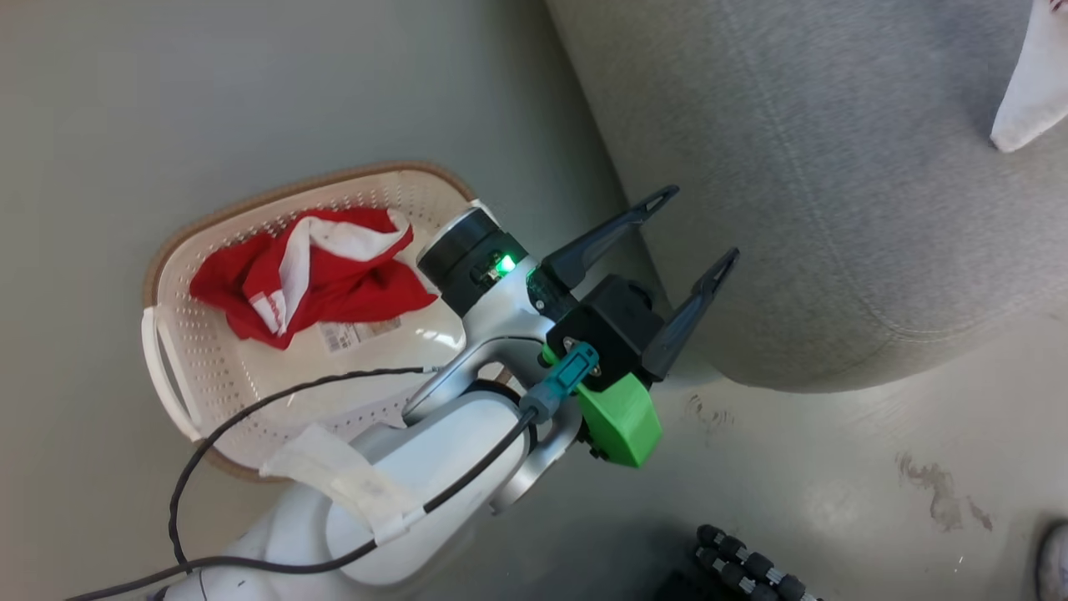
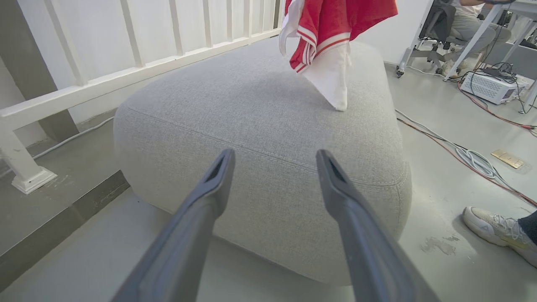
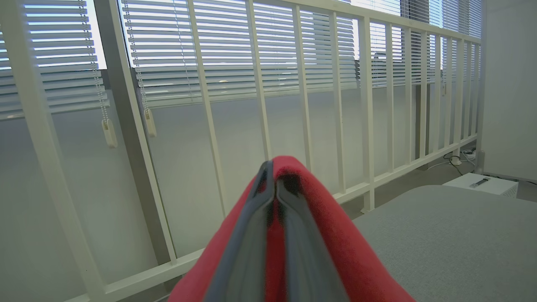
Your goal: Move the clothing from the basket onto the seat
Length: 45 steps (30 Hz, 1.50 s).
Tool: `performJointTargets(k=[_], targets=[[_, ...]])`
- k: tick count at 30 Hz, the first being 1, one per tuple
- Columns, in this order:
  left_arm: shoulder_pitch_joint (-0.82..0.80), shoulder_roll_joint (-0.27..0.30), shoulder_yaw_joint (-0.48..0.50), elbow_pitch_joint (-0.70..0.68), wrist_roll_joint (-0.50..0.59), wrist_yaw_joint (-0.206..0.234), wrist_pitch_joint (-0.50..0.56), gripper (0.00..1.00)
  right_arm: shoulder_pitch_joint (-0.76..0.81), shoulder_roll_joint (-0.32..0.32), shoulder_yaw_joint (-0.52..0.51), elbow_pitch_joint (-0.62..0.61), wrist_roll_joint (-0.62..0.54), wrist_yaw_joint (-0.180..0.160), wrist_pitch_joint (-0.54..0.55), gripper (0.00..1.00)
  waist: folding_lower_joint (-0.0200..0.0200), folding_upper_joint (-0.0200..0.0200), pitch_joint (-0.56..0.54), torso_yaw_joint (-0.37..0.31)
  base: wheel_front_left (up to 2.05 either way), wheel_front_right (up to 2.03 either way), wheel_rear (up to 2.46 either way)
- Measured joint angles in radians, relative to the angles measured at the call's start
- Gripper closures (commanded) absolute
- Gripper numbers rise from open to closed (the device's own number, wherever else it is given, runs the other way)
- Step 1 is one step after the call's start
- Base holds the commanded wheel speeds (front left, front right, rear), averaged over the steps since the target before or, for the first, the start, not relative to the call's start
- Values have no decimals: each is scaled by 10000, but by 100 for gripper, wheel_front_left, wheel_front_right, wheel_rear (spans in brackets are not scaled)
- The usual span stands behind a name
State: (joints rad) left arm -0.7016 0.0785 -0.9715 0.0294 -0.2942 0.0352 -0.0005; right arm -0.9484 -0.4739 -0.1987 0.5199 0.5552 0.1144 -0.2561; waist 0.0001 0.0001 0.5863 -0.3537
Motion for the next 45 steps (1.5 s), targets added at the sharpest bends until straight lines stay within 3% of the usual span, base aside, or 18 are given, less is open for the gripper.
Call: performJointTargets(k=[6,12,27,29,30,45], targets=[[-316,-6,12,192,104,0,-4,0,-396,59,-146,384,82,31,0,100,0,0,590,354,0,0,0],[-365,-8,33,435,104,0,-111,0,-366,581,-142,1064,61,88,0,100,0,-1,984,579,0,0,0],[-378,-40,0,947,63,-109,-378,0,765,1338,-349,2694,65,90,0,100,0,0,922,551,0,0,0],[-378,-42,2,1012,6,-148,-460,0,765,1432,-274,2748,77,90,0,14,0,0,844,544,0,0,0],[-378,-42,0,1055,-21,-173,-481,0,765,1446,-259,2748,77,90,0,0,0,0,800,541,0,0,0],[-317,-59,330,1576,-468,-261,-1260,0,1894,1680,209,2894,-88,90,0,0,-1,-1,-281,578,0,0,0]])
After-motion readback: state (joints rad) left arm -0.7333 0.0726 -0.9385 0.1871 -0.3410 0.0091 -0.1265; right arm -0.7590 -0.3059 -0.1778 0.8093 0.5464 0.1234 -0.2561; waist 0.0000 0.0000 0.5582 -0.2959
